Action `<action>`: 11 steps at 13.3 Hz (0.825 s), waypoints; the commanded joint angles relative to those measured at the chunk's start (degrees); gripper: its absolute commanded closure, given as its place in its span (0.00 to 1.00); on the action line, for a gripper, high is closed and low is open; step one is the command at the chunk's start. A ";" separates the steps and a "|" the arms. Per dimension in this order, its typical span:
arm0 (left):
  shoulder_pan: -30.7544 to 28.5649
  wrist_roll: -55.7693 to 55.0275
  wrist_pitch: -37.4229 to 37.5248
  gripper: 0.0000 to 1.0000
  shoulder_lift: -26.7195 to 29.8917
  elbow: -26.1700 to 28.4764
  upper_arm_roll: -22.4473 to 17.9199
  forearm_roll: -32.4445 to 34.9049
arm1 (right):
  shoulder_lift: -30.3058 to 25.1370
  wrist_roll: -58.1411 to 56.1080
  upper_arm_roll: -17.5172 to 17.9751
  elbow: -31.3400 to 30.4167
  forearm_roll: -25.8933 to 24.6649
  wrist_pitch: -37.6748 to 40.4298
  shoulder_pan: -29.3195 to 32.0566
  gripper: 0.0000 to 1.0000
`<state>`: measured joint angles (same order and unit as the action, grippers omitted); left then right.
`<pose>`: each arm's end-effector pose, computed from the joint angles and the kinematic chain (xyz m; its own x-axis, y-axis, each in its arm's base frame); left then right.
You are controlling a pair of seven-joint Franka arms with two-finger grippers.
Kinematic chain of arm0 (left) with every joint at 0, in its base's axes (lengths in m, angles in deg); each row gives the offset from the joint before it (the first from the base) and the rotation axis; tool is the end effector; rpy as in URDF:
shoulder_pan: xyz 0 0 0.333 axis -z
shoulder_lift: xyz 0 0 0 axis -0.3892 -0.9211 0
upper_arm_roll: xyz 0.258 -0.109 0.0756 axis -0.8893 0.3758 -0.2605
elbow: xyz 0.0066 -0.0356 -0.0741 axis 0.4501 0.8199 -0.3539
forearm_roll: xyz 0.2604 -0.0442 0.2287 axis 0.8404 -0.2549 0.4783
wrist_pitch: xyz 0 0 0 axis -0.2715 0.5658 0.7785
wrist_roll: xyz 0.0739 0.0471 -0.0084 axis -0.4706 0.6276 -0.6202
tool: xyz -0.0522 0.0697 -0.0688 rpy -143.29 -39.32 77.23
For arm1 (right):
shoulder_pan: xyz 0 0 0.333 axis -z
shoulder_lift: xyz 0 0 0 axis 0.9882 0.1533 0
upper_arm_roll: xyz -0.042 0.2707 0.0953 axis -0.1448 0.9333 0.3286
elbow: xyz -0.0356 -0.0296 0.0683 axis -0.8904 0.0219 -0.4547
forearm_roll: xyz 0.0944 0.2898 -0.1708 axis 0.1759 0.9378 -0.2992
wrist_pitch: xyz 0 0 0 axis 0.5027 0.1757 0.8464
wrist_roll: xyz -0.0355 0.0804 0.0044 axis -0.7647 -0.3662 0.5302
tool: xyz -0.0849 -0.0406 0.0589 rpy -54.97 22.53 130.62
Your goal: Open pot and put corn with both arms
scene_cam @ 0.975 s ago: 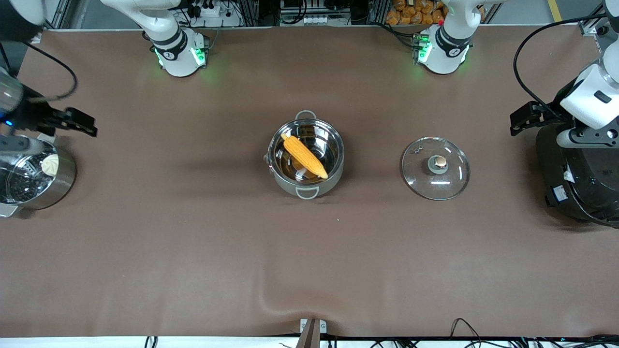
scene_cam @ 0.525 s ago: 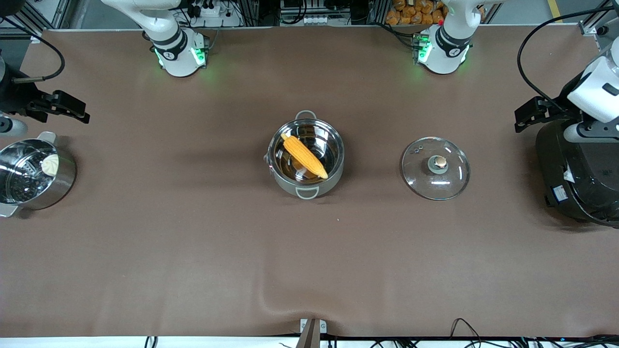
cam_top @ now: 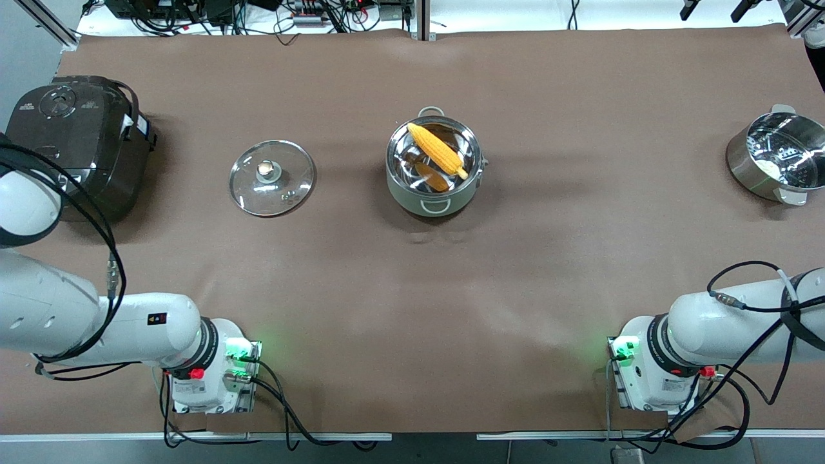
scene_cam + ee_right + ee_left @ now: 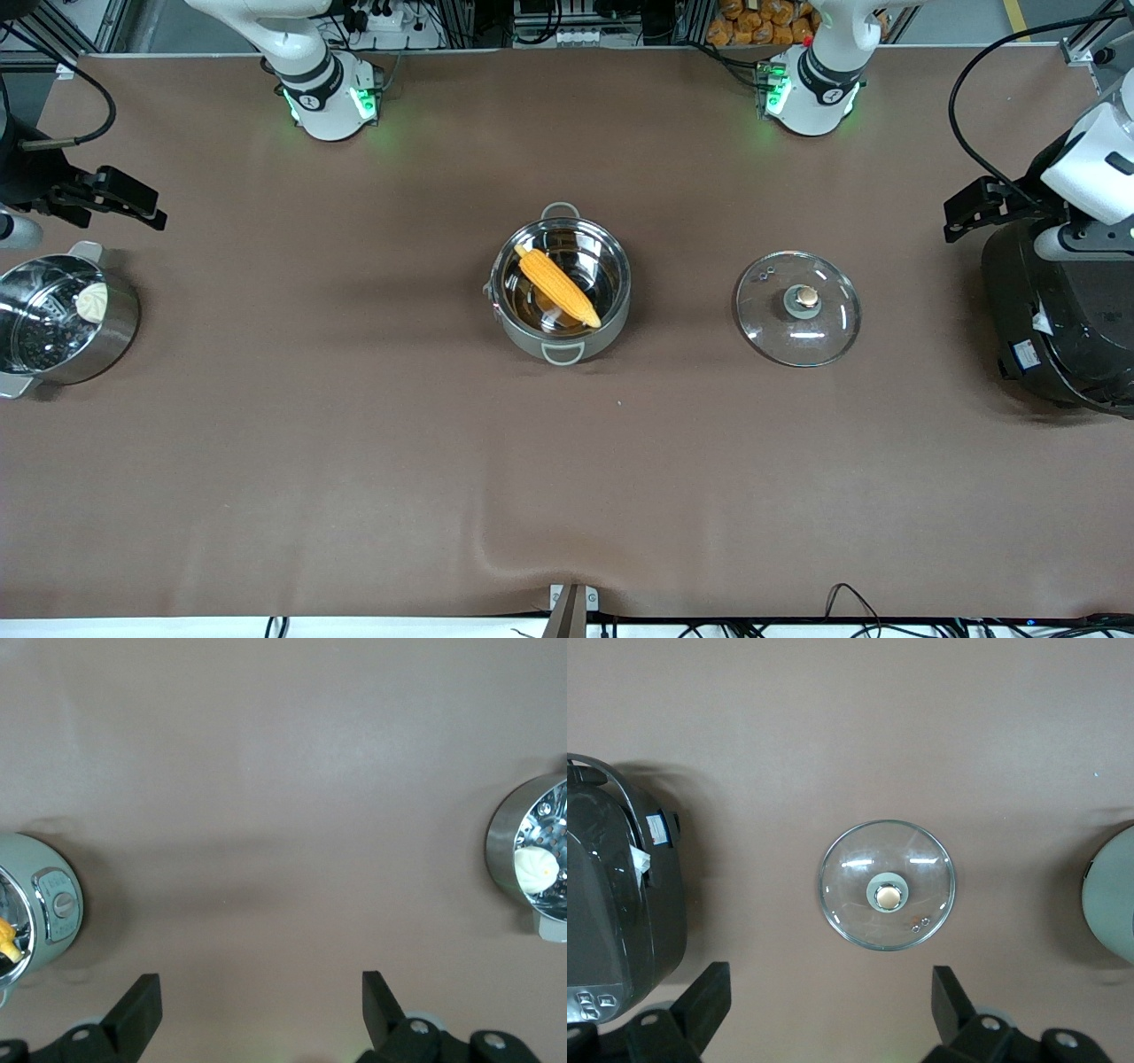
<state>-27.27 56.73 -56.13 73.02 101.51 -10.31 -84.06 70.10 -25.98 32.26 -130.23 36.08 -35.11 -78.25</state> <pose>0.5124 -0.0552 0.5975 0.9989 -0.0448 -0.0166 -0.0453 -0.9984 -0.0325 0.4984 0.0093 0.6020 0.9969 -0.0617 -0.0488 -0.0632 -0.9975 -0.0313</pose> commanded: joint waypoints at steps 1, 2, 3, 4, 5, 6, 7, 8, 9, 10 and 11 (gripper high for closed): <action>-0.29 1.28 0.94 0.00 0.30 -0.36 -0.11 -1.00 | -0.86 0.94 0.47 -0.95 1.13 -1.34 0.50 0.00; -0.38 1.19 0.94 0.00 0.47 -0.36 -0.29 -1.18 | -0.86 0.94 0.47 -0.95 1.13 -1.52 0.50 0.00; -0.38 0.23 1.02 0.00 0.65 -0.36 -0.38 -1.35 | -0.86 0.94 0.47 -0.95 1.13 -1.43 0.41 0.00; -0.38 -1.43 0.94 0.00 0.74 -0.36 -0.29 -1.44 | -0.86 0.94 0.47 -0.95 1.13 -1.43 0.41 0.00; -0.38 -4.49 0.94 0.00 0.74 -0.36 -0.12 -1.97 | -0.86 0.94 0.47 -0.95 1.13 -1.43 0.41 0.00; -0.29 -7.31 0.94 0.00 0.74 -0.36 0.23 -2.32 | -0.86 0.94 0.47 -0.95 1.13 -1.43 0.41 0.00; -0.38 -7.51 0.94 0.00 0.74 -0.36 0.24 -2.24 | -0.86 0.94 0.47 -0.95 1.13 -1.43 0.41 0.00; -0.29 -7.43 0.94 0.00 0.65 -0.36 0.24 -2.15 | -0.77 0.94 0.47 -0.95 1.13 -1.43 0.41 0.00; -0.29 -7.43 0.94 0.00 0.39 -0.36 0.24 -1.89 | -0.77 0.94 0.47 -1.04 1.13 -1.43 0.41 0.00; -0.29 -7.43 0.94 0.00 0.39 -0.36 0.24 -1.71 | -0.69 0.94 0.47 -0.95 1.13 -1.43 0.41 0.00; -0.29 -7.25 0.94 0.00 0.30 -0.36 0.24 -1.62 | -0.69 0.94 0.47 -0.95 1.13 -1.35 0.41 0.00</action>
<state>-27.31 50.31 -56.12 73.03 101.51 -10.28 -85.08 70.10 -25.98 32.34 -130.43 36.12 -36.10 -78.25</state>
